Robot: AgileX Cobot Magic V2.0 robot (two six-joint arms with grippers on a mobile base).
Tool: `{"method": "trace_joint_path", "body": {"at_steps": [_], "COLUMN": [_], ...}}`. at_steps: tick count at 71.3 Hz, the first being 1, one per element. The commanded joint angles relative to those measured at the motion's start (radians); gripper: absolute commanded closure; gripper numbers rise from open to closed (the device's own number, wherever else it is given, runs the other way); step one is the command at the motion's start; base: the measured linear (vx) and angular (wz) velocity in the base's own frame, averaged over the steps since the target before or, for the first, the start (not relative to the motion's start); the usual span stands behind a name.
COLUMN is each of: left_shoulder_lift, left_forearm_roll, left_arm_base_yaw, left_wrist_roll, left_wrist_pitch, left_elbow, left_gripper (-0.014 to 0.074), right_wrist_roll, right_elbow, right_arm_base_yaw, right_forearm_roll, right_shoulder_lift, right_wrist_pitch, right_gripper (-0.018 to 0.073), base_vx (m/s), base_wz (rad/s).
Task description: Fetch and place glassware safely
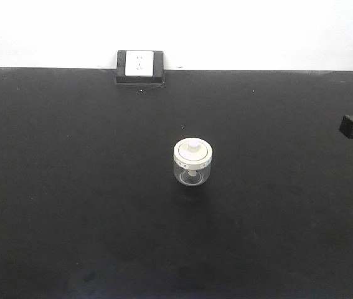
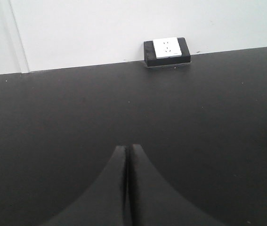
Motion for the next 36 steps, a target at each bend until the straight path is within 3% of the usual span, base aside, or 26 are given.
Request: {"method": "trace_joint_path", "body": {"at_steps": [1, 14, 22, 31, 36], "left_shoulder_lift": [-0.012, -0.012, -0.012, -0.012, -0.012], "left_forearm_roll": [-0.012, -0.012, -0.012, -0.012, -0.012], "left_arm_base_yaw": [0.003, 0.003, 0.003, 0.003, 0.003], "left_wrist_roll": [-0.003, -0.003, -0.003, -0.003, -0.003], "left_wrist_pitch": [-0.071, -0.071, -0.071, -0.071, -0.071], "left_elbow": [0.027, 0.027, 0.027, 0.027, 0.027], "left_gripper": [0.0594, 0.0594, 0.0594, 0.0594, 0.0594], "right_wrist_roll": [-0.006, -0.006, -0.047, -0.299, -0.49], "right_elbow": [-0.03, -0.03, -0.03, -0.03, -0.03], "right_arm_base_yaw": [-0.001, -0.001, -0.001, -0.001, -0.001], "right_forearm_roll": [0.001, 0.011, 0.12, 0.307, 0.468], "right_shoulder_lift": [-0.015, -0.015, -0.015, -0.015, -0.015], "right_wrist_pitch": [-0.005, -0.005, -0.004, 0.006, 0.012], "right_gripper": [0.0559, 0.0559, 0.0559, 0.0559, 0.0559], "base_vx": [0.0, 0.0, 0.0, 0.0, 0.0], "base_wz": [0.0, 0.0, 0.0, 0.0, 0.0]}}
